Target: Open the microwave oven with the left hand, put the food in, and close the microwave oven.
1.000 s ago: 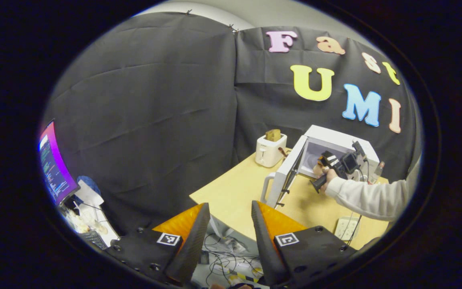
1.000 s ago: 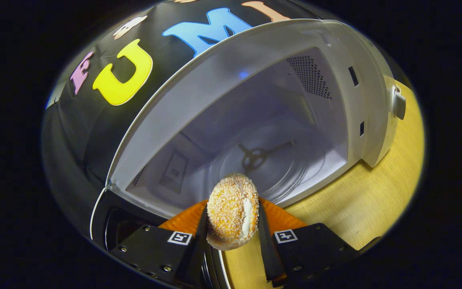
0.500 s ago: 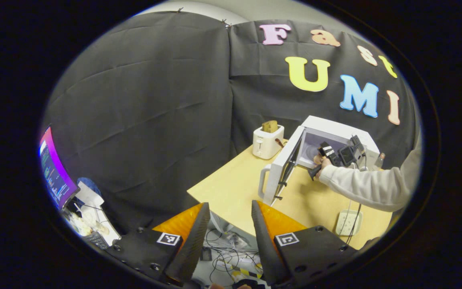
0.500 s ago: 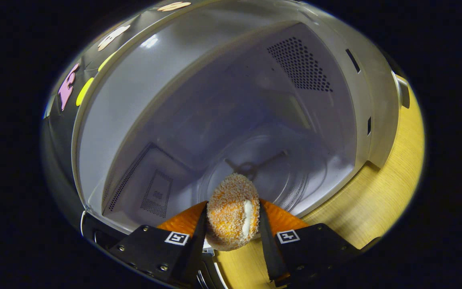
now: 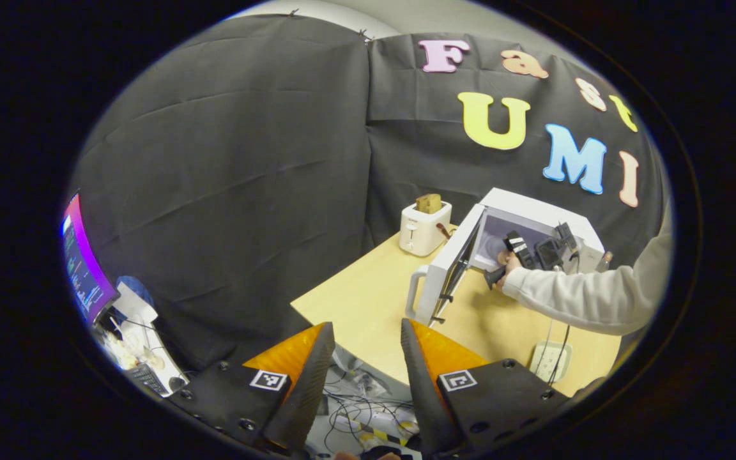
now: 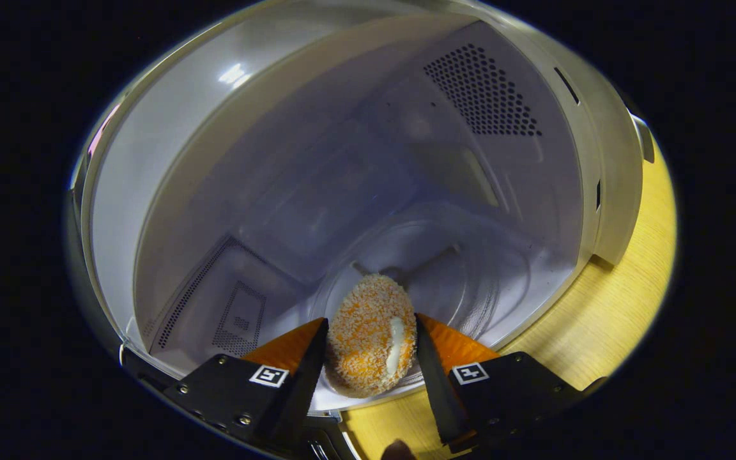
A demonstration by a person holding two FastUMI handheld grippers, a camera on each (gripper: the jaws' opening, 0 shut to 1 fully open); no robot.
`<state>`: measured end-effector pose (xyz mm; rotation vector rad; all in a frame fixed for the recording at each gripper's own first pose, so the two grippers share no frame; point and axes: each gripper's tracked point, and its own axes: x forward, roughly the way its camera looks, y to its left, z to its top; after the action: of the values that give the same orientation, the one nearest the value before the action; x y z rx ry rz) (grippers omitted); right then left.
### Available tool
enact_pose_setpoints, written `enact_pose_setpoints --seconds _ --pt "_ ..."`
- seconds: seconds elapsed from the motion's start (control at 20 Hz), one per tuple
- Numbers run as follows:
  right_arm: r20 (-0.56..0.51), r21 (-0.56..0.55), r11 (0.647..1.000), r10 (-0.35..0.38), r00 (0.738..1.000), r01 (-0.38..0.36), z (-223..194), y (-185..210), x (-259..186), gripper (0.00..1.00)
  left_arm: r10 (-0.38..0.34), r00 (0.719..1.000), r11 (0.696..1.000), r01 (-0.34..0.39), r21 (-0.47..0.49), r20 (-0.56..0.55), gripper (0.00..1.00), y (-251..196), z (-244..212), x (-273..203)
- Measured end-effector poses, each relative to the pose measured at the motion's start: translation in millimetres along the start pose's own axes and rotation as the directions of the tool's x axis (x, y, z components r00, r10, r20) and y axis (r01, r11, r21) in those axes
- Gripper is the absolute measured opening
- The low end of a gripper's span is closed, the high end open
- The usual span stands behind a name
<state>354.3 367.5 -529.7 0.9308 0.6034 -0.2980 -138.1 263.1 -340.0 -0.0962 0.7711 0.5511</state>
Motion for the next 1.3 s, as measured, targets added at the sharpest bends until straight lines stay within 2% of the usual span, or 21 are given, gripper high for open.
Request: enact_pose_setpoints --seconds 0.1,0.2,0.25,0.3,0.35,0.4,0.65,0.7,0.75,0.8,0.9,1.0,1.05,1.1,1.15,1.3 --pt "-0.005 -0.03 1.0 0.007 1.0 -0.007 1.2 0.4 2.0 0.79 -0.006 1.0 1.0 0.006 0.0 -0.002 0.77 -2.1 -2.0 0.1" --pt "0.002 -0.067 0.997 0.024 1.0 -0.024 8.1 7.6 -3.6 0.81 -0.005 1.0 1.0 0.005 -0.005 -0.006 0.77 -1.5 -2.8 -1.5" --pt "0.001 -0.081 0.996 0.028 1.0 -0.028 10.5 7.1 -5.9 0.96 -0.002 1.0 1.0 0.002 -0.008 -0.004 0.77 -1.5 -0.5 -0.3" --pt "-0.008 -0.089 0.995 0.042 0.999 -0.042 10.8 8.9 -8.6 0.99 -0.002 1.0 1.0 0.002 -0.012 -0.003 0.71 -1.3 -1.4 -0.6" --pt "-0.032 -0.1 0.994 0.043 0.999 -0.046 7.7 8.6 -10.6 0.98 -0.001 1.0 1.0 0.001 -0.012 0.001 0.66 -1.3 -0.1 1.4" --pt "-0.059 -0.113 0.991 0.06 0.996 -0.066 3.5 9.0 -16.1 0.98 -0.003 1.0 1.0 0.004 -0.01 0.009 0.77 -2.0 2.3 3.4" --pt "-0.151 -0.227 0.957 0.146 0.978 -0.178 -1.7 6.8 -66.6 0.98 -0.073 0.996 0.997 0.072 0.025 0.041 0.77 -6.9 14.7 41.7" --pt "-0.16 -0.237 0.952 0.159 0.974 -0.194 1.7 5.6 -75.3 0.98 -0.09 0.995 0.996 0.089 0.029 0.046 0.66 -5.9 15.7 50.5" --pt "-0.177 -0.242 0.947 0.17 0.969 -0.211 3.8 4.1 -85.5 0.98 -0.115 0.992 0.993 0.113 0.029 0.053 0.77 -7.9 19.9 59.5" --pt "-0.195 -0.251 0.943 0.172 0.966 -0.219 5.7 1.8 -94.6 0.98 -0.142 0.988 0.99 0.14 0.032 0.066 0.67 -9.5 23.1 68.4" --pt "-0.226 -0.281 0.929 0.18 0.957 -0.241 9.3 -2.2 -118.0 0.98 -0.197 0.977 0.979 0.193 0.057 0.077 0.74 -11.4 27.4 89.1" --pt "-0.254 -0.326 0.912 0.167 0.953 -0.247 14.4 -7.9 -146.3 0.98 -0.22 0.973 0.97 0.211 0.121 0.067 0.77 -2.1 30.0 107.3" --pt "-0.248 -0.358 0.901 0.162 0.955 -0.246 20.9 -13.2 -162.2 0.98 -0.239 0.968 0.963 0.227 0.144 0.078 0.72 2.2 33.3 114.0" --pt "-0.241 -0.388 0.888 0.16 0.957 -0.246 27.9 -18.1 -176.1 0.98 -0.254 0.963 0.958 0.238 0.158 0.089 0.72 8.4 35.5 119.0" --pt "-0.245 -0.408 0.878 0.157 0.957 -0.249 31.1 -24.2 -189.0 0.98 -0.267 0.959 0.955 0.25 0.161 0.095 0.77 13.9 36.6 126.9" --pt "-0.233 -0.439 0.87 0.128 0.964 -0.222 45.0 -52.6 -224.9 0.98 -0.328 0.942 0.939 0.316 0.139 0.074 0.72 23.6 22.7 154.1"
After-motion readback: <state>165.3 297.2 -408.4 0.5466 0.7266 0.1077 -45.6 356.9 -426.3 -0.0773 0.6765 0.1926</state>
